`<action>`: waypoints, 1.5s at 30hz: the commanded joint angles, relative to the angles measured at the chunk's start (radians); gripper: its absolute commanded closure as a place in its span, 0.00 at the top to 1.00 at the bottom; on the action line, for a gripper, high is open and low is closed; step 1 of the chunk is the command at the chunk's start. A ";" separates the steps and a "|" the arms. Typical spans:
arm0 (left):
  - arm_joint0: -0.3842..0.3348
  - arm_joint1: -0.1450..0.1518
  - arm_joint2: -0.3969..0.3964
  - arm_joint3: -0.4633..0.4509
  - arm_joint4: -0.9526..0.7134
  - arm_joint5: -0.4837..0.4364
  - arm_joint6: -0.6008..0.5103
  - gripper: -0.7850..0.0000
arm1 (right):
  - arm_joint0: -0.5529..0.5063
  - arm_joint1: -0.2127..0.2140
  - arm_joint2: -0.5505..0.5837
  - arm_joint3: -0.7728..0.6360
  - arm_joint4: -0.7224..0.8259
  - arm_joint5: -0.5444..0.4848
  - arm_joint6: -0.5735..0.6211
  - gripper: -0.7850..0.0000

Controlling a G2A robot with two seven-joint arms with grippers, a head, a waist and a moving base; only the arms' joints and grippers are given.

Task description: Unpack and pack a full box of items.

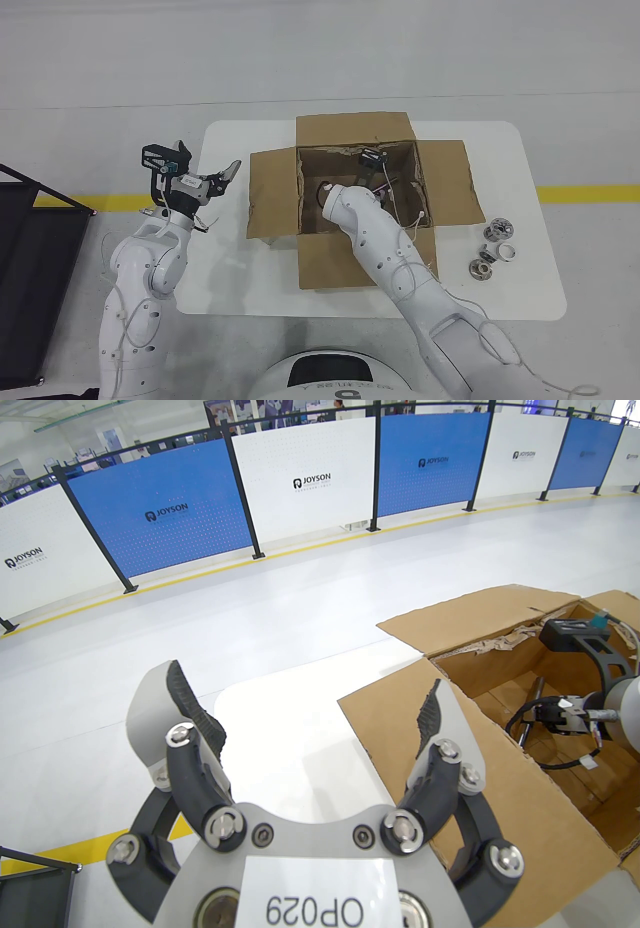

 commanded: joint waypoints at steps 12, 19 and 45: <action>0.000 0.000 0.000 0.000 0.000 0.000 0.000 1.00 | -0.027 0.000 0.018 -0.039 0.042 -0.071 -0.046 1.00; 0.000 0.000 0.000 0.000 0.000 0.000 0.000 1.00 | -0.126 0.007 0.109 -0.185 0.172 -0.165 -0.182 1.00; 0.000 0.000 0.000 0.000 0.000 0.000 0.000 1.00 | 0.115 -0.072 0.122 0.254 0.395 0.000 -0.352 0.43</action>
